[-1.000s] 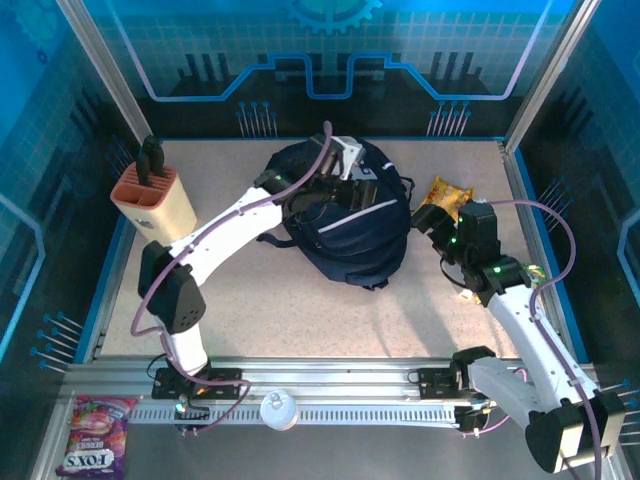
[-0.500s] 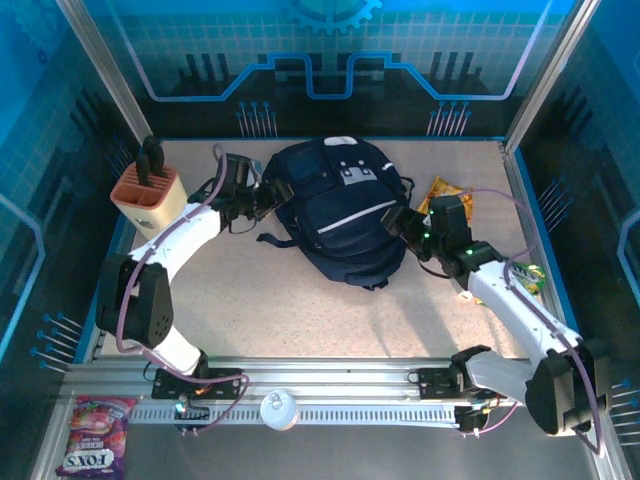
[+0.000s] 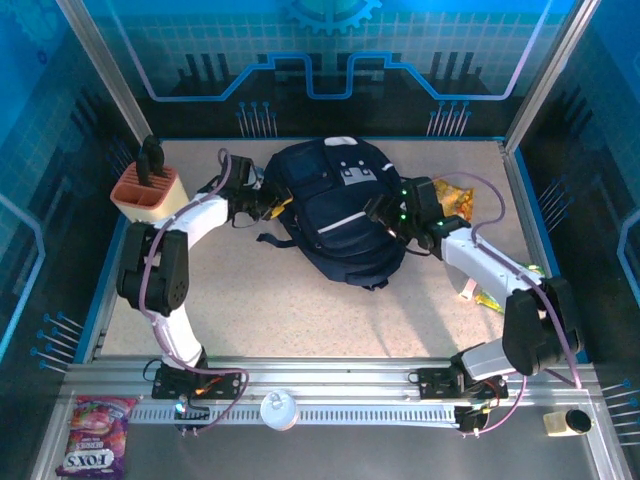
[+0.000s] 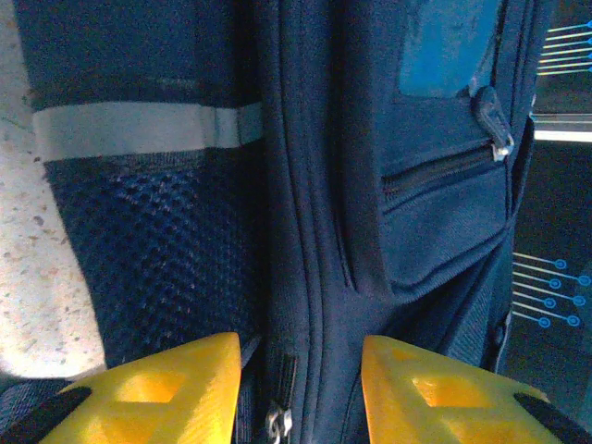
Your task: Pack books, pencil case, and school supplies into a backpack
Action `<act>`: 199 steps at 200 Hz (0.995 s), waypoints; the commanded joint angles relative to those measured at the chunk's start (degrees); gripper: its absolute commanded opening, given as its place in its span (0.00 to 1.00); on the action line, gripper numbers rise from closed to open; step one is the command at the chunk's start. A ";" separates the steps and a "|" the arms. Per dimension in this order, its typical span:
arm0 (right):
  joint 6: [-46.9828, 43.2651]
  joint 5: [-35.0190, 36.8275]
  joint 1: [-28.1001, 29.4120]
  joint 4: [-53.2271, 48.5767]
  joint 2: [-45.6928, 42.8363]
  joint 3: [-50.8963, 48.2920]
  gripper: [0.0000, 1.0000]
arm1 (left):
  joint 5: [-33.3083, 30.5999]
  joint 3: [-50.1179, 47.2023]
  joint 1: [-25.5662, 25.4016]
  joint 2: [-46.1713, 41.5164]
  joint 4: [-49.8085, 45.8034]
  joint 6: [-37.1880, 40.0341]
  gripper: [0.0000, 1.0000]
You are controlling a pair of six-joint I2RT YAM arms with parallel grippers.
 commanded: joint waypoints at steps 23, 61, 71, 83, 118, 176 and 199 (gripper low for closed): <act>1.24 -0.59 0.96 1.51 5.50 4.33 0.66 | 6.01 4.95 0.03 5.29 0.79 0.51 0.39; 2.37 -1.19 1.15 2.49 8.74 5.54 0.65 | 6.56 5.74 0.03 6.87 -1.15 2.25 0.38; 2.42 -0.72 1.23 3.00 9.16 5.58 0.65 | 5.84 5.64 0.04 7.25 -1.23 2.70 0.38; 2.16 -0.19 1.41 2.84 9.49 5.69 0.65 | 6.87 5.50 0.03 7.91 -0.05 2.07 0.37; 0.97 3.30 1.95 1.25 7.15 4.73 0.65 | 8.48 5.99 0.03 8.97 3.06 0.78 0.18; 2.33 8.16 2.66 -4.46 1.21 -0.26 0.66 | 5.42 1.67 0.12 4.26 5.94 -0.89 0.00; 2.12 7.44 1.95 -6.91 2.44 0.77 0.66 | 4.02 -1.55 0.21 1.91 7.25 -2.16 0.00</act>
